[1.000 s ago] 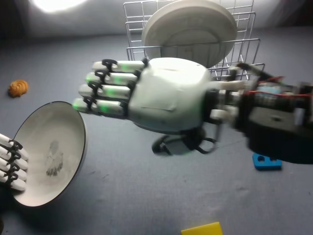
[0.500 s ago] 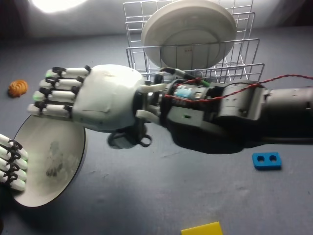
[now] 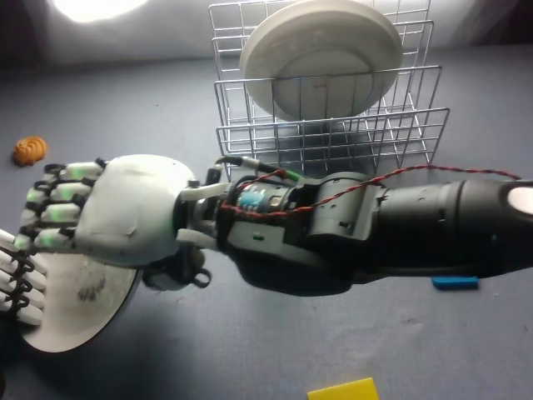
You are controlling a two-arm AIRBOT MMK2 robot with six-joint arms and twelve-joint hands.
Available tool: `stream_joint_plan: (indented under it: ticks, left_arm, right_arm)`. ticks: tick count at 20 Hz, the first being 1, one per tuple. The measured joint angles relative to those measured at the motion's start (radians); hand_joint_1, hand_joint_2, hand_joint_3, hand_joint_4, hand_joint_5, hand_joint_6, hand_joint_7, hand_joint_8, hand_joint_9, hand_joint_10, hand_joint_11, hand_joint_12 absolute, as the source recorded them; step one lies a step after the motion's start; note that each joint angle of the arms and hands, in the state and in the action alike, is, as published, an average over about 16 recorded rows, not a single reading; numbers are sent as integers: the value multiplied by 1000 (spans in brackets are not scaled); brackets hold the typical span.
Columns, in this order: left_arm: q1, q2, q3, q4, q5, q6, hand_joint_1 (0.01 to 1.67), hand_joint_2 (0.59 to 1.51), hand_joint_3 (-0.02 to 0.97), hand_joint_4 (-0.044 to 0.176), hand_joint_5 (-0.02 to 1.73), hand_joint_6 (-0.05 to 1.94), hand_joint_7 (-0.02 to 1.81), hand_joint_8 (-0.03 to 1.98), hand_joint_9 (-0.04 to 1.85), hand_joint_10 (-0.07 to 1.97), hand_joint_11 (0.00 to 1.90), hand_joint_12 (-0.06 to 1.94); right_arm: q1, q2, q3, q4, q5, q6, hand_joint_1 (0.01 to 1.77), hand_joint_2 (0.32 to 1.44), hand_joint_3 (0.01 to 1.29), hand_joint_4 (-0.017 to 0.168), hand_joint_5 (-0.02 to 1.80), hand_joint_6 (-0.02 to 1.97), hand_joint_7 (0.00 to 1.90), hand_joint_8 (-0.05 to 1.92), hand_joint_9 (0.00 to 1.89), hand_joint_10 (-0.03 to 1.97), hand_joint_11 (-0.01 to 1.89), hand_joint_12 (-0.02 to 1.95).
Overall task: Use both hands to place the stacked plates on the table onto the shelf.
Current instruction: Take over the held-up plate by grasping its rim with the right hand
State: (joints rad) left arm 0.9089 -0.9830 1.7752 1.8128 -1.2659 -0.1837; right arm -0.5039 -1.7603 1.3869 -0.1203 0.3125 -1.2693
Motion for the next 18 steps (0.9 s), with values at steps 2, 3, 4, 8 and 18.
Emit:
stream_joint_plan:
  ticks: [2, 3, 4, 8, 18]
  left_arm:
    - [0, 0, 0, 0, 0, 0, 21, 1173, 17, -8, 153, -28, 161, -9, 146, -12, 16, 290]
    - [0, 0, 0, 0, 0, 0, 21, 1173, 17, -8, 152, -28, 161, -9, 147, -12, 16, 293]
    - [0, 0, 0, 1, -1, 0, 21, 1173, 17, -8, 152, -29, 162, -9, 148, -13, 16, 297]
    - [0, 0, 0, 1, -1, 0, 21, 1174, 17, -8, 150, -28, 162, -10, 150, -13, 16, 307]
    - [-16, 0, 1, 10, -2, -1, 21, 1181, 17, -8, 144, -28, 160, -8, 154, -9, 15, 312]
  right_arm:
    - [-4, -18, 16, 0, 0, 3, 1262, 963, 14, 1, 237, 18, 183, 12, 160, 9, 26, 496]
    - [-6, -25, 23, 0, 1, 4, 1265, 965, 15, 1, 268, 18, 217, 12, 193, 11, 31, 565]
    - [-7, -31, 30, 0, 2, 5, 1268, 968, 15, 1, 301, 18, 254, 12, 230, 13, 41, 633]
    - [-12, -48, 51, -1, 9, 8, 1270, 980, 15, 2, 454, 18, 431, 11, 410, 21, 129, 861]
    - [-23, -47, 58, -13, 58, 11, 1262, 953, 14, -2, 799, 362, 882, 134, 850, 264, 619, 919]
